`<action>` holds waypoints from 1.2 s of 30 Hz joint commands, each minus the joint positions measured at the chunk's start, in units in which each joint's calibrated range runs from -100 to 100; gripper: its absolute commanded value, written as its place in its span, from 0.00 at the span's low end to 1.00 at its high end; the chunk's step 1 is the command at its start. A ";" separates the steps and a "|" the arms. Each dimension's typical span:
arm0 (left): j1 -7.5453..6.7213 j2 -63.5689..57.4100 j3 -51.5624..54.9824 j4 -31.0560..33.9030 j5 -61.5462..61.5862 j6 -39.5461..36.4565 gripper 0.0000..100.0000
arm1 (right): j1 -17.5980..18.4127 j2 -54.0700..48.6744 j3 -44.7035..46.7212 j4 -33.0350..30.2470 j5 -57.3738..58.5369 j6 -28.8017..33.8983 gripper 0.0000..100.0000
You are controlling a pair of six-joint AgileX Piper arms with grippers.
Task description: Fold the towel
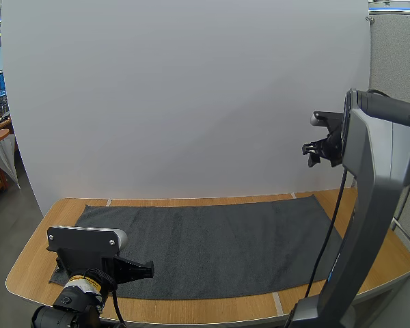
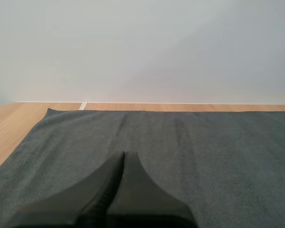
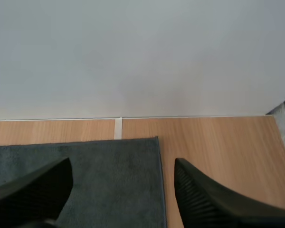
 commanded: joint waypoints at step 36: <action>-0.17 -0.18 0.03 -0.86 -1.30 -0.27 0.00 | -2.72 30.07 -17.03 14.42 8.62 -22.39 1.00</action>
